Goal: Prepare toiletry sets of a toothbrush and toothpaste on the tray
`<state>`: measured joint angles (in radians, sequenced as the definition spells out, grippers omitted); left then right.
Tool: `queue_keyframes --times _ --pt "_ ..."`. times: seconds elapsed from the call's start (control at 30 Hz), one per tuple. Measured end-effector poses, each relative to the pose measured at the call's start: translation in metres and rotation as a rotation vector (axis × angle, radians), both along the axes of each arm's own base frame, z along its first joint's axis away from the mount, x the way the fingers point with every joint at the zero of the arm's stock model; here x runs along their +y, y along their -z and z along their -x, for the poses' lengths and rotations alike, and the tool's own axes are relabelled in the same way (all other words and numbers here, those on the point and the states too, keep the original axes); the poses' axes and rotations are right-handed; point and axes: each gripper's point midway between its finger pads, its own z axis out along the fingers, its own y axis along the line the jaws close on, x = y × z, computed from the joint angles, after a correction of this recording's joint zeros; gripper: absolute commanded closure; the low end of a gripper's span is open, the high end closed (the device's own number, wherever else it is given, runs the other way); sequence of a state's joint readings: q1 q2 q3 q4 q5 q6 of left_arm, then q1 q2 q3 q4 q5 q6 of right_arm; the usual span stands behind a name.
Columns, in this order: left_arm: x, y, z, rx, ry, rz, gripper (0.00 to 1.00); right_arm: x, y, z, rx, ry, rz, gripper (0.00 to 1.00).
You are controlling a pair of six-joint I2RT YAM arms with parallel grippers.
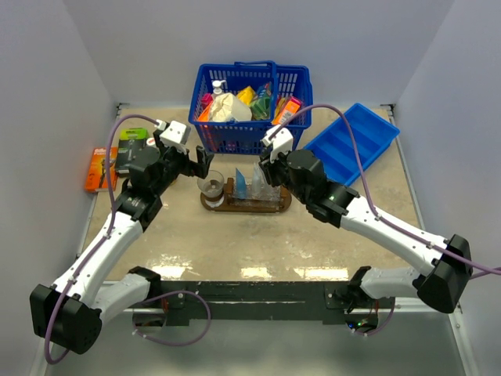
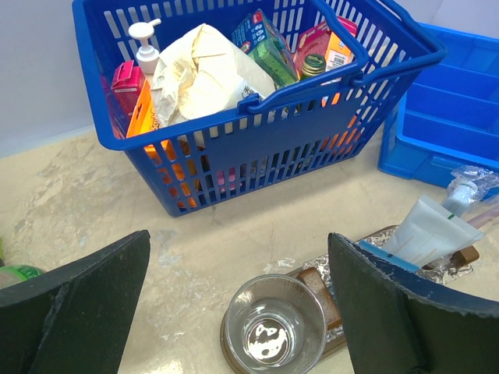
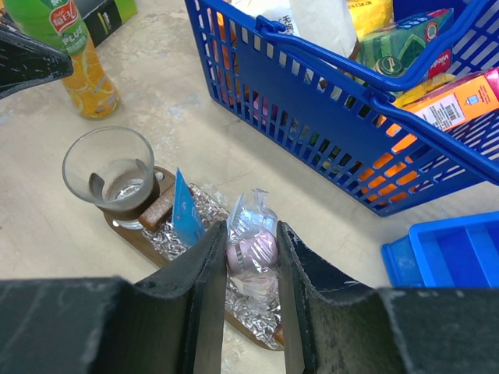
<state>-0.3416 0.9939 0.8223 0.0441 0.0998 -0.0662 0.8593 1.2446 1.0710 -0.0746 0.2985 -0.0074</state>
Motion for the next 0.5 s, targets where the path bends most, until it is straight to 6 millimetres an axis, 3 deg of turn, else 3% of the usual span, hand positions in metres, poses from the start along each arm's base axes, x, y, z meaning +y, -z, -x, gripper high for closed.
queue_keyframes --times 0.5 --pt "0.000 0.000 0.000 0.000 0.000 0.000 0.00 0.005 0.018 -0.004 0.030 0.000 0.035 0.96"
